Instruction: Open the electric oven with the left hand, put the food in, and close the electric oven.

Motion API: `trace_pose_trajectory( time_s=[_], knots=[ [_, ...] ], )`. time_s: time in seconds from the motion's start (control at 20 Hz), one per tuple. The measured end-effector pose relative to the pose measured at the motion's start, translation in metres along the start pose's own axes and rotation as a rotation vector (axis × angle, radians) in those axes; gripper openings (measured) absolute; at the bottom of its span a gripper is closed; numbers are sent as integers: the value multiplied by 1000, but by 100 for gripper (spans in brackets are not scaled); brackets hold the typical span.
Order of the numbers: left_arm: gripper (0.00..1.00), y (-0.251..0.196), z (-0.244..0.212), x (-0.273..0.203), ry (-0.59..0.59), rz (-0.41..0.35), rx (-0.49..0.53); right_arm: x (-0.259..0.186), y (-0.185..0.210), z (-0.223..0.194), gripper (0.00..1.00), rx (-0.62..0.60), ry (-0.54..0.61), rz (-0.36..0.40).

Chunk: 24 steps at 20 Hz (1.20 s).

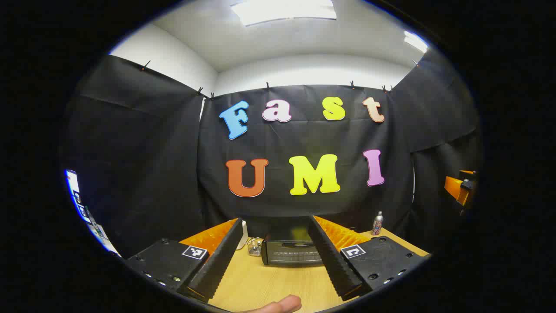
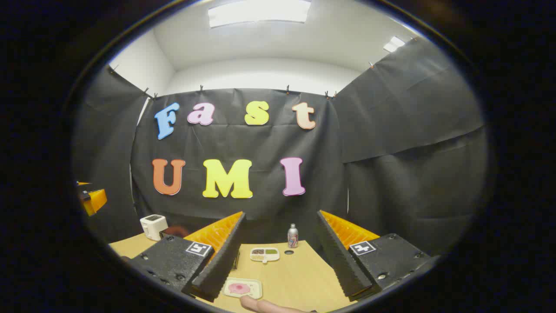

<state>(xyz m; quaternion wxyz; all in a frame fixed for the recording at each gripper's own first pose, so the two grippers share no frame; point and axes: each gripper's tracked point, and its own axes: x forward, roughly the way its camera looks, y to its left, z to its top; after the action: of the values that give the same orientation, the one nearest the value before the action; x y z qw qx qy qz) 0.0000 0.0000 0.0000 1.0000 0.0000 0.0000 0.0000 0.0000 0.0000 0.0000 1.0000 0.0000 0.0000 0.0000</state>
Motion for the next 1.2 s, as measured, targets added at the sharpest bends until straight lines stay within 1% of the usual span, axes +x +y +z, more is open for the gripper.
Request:
trace_pose_trajectory(
  time_s=[0.35,0.5,0.65,0.8,0.9,1.2],
  knots=[
    [95,14,4,3,-10,20,1,-5,2,9,96,-13,-27,14],
    [96,11,3,6,-8,0,-3,-5,-3,7,96,-6,-27,12],
    [96,12,1,15,-9,-16,-30,-5,-6,5,96,5,-36,11],
    [96,11,-13,39,12,-4,-30,1,-10,3,96,6,-48,4],
    [96,9,-27,62,33,5,-23,6,-12,-1,96,5,-47,1],
    [96,-17,-94,140,169,-57,-60,20,-16,-13,96,27,-33,4]
  ],
)
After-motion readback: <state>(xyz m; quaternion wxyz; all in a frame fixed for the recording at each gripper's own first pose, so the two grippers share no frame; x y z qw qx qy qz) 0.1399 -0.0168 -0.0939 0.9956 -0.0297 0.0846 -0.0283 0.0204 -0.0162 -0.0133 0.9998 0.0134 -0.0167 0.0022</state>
